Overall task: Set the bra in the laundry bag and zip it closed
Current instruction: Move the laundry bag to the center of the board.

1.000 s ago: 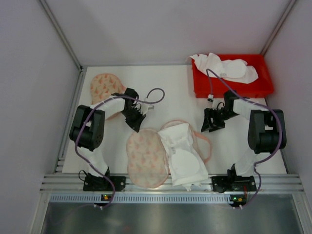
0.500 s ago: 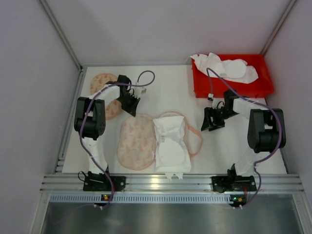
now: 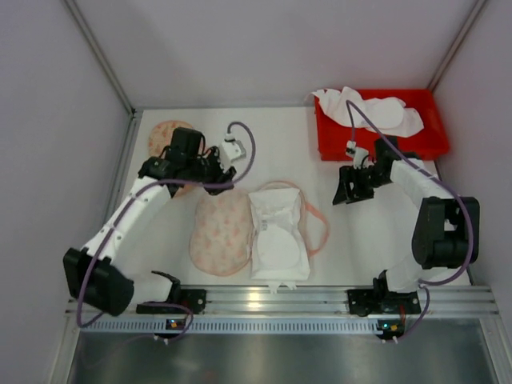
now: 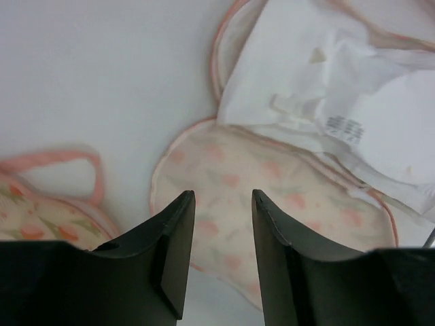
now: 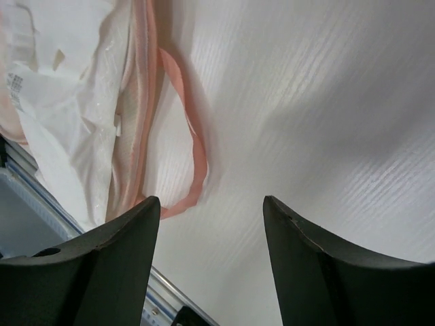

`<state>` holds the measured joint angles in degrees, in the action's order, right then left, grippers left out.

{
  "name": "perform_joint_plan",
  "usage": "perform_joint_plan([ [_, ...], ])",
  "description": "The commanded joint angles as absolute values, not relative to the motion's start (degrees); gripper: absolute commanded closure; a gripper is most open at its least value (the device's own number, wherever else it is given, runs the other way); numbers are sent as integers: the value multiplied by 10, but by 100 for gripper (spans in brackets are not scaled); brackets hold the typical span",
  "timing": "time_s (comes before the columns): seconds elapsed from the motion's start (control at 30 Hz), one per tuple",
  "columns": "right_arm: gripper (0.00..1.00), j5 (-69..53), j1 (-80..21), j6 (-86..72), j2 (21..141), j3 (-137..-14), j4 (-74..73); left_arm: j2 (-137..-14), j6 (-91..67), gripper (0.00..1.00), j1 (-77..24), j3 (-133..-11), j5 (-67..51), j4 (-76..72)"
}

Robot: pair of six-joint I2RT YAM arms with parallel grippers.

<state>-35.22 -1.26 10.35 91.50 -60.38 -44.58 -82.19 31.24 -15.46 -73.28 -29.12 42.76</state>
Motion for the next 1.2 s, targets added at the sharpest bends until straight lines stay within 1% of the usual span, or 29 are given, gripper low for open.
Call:
perform_joint_plan([
  [0.0,37,-361,-5,101,875,-648,-468,-694,405,55,-284,-624,-283,457],
  [0.03,36,-361,15,99,868,-653,-471,-674,405,55,-359,-601,-271,457],
  [0.13,34,-368,21,94,849,-657,-468,-637,375,55,-472,-546,-228,457],
  [0.17,34,-367,21,94,845,-657,-470,-636,362,56,-541,-539,-224,456],
  [0.23,34,-359,21,98,833,-652,-471,-653,324,56,-576,-530,-259,454],
  [0.27,33,-354,21,98,829,-650,-470,-669,291,57,-585,-522,-259,445],
  [0.33,32,-350,22,96,817,-640,-465,-679,273,58,-609,-516,-259,425],
  [0.37,32,-345,22,97,813,-638,-465,-686,266,58,-640,-505,-258,417],
  [0.53,31,-338,26,97,797,-628,-463,-706,283,62,-730,-470,-195,355],
  [0.67,31,-336,28,98,797,-626,-463,-721,332,63,-787,-447,-161,323],
  [0.83,31,-337,28,98,805,-628,-467,-757,393,62,-823,-448,-155,280],
  [1.03,31,-334,29,100,809,-623,-465,-814,426,58,-831,-459,-116,243],
  [1.17,31,-335,29,100,810,-621,-466,-830,439,57,-831,-452,-101,214],
])
